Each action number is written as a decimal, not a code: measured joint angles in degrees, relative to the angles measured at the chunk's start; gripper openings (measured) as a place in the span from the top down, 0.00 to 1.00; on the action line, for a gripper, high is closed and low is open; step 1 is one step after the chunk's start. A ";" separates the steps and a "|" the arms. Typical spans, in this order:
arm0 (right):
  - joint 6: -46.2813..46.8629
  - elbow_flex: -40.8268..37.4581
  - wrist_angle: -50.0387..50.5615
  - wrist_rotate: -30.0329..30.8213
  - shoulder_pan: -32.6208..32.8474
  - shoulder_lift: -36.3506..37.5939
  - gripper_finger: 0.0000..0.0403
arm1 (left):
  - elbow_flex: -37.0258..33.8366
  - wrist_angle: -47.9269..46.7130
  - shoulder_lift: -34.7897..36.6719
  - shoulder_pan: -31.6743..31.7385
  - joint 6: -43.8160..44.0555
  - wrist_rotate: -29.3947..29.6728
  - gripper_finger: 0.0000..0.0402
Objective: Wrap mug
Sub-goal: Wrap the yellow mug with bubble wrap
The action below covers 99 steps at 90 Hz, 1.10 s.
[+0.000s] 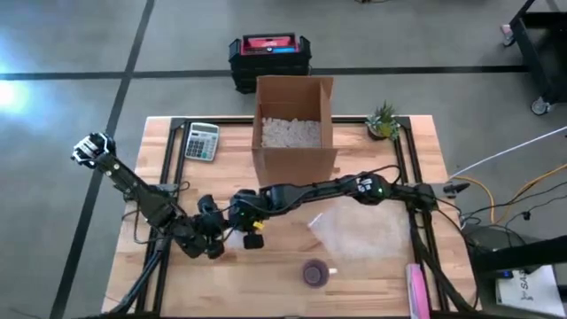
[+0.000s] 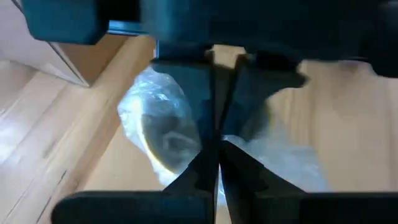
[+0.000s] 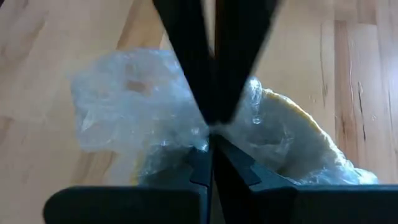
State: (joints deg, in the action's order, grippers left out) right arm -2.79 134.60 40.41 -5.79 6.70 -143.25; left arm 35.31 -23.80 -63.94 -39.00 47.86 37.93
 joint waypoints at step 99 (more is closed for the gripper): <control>-2.41 0.36 7.02 6.18 0.18 0.90 1.00 | -3.17 5.62 5.07 2.21 -1.61 -1.44 1.00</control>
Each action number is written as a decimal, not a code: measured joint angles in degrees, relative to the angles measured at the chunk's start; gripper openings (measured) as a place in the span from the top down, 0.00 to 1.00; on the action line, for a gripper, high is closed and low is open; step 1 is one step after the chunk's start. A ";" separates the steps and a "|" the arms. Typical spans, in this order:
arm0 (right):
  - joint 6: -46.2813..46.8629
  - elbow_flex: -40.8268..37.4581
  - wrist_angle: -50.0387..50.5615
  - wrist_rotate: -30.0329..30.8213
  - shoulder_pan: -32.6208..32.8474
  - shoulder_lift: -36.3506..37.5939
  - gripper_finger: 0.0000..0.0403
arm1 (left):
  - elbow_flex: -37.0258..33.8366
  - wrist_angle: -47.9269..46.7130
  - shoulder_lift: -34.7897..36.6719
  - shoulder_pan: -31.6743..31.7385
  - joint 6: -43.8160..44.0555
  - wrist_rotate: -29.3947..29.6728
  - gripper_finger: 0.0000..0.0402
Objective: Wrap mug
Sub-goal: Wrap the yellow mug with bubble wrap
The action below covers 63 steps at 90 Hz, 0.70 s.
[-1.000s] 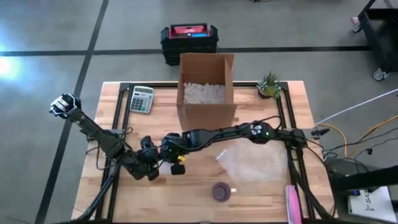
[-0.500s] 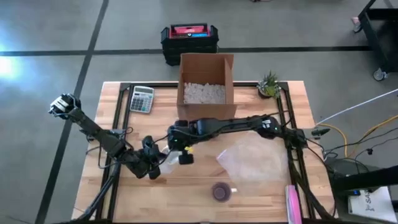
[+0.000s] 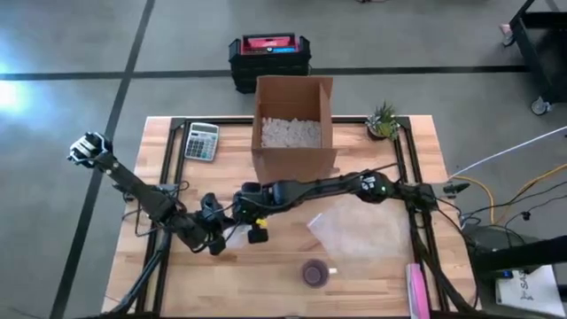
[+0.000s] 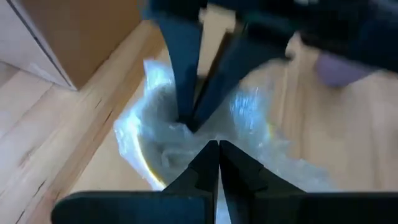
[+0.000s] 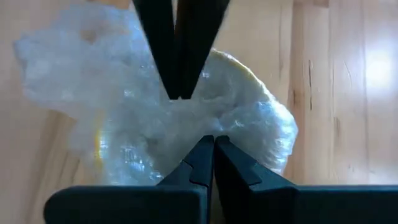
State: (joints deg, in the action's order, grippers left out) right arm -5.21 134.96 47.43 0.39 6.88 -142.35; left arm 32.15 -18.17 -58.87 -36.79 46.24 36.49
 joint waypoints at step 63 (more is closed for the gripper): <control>4.19 -0.03 7.64 -5.78 0.31 8.27 1.00 | -0.80 5.60 -8.49 7.47 -5.08 -6.18 1.00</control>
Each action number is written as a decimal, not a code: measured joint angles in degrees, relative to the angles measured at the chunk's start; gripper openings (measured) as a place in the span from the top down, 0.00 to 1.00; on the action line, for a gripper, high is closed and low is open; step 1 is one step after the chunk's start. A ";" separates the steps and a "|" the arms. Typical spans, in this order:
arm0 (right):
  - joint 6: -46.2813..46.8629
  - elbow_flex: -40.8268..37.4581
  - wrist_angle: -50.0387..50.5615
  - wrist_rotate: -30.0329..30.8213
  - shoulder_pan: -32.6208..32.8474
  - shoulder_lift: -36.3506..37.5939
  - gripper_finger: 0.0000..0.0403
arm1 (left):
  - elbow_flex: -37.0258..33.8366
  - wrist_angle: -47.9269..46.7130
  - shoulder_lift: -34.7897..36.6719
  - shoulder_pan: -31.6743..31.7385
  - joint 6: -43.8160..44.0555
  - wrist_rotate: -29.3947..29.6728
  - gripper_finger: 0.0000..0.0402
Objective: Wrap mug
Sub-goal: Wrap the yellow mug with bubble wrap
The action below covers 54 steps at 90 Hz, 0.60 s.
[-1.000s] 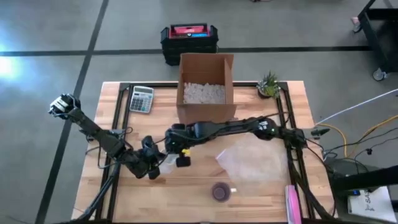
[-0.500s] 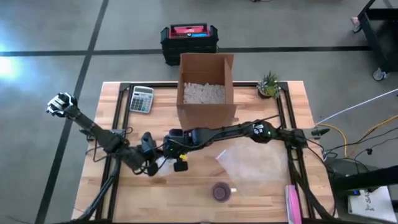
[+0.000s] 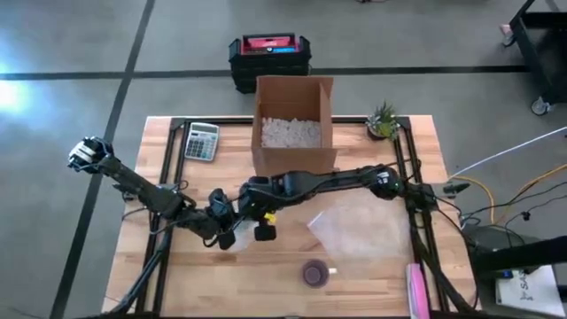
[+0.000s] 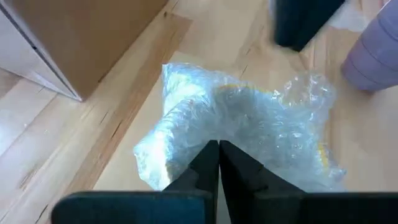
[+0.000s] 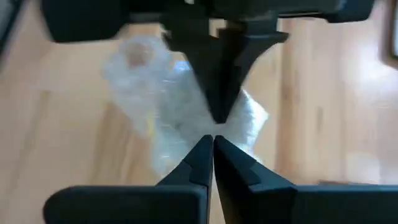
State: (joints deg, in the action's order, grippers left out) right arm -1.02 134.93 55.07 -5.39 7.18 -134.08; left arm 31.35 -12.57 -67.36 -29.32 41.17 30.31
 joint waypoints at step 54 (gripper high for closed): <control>0.46 -0.21 -4.59 2.38 -0.49 -6.43 1.00 | -0.26 1.70 1.93 -0.02 -1.53 -0.69 1.00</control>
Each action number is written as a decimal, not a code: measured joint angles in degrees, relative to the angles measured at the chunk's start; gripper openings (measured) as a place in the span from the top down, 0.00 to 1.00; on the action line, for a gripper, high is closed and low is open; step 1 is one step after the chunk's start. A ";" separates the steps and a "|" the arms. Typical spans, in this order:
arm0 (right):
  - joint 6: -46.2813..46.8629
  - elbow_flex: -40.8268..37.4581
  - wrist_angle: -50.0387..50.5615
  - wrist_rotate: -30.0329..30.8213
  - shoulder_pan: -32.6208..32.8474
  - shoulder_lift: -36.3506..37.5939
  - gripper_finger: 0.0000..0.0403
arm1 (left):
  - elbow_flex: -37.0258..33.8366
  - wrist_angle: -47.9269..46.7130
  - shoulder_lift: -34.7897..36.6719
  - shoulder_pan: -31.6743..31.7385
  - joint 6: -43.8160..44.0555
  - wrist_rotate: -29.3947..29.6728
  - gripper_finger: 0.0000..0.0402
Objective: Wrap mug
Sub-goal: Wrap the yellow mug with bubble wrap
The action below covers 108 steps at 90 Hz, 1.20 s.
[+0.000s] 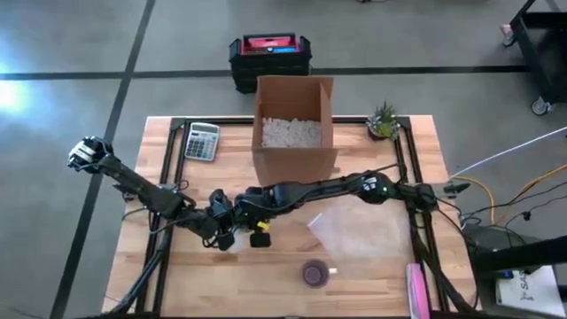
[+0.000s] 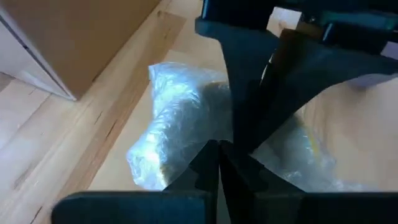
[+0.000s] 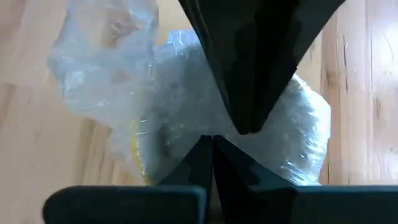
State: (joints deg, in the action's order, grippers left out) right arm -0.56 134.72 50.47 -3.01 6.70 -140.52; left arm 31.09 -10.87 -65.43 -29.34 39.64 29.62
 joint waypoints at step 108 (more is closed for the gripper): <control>-6.54 0.20 -4.95 0.39 -0.46 3.25 1.00 | 4.44 -7.17 2.34 -2.64 -0.15 -3.51 1.00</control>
State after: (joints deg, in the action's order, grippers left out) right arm -7.09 134.91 45.52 -2.62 6.23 -137.26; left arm 35.53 -18.05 -63.09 -31.99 39.49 26.11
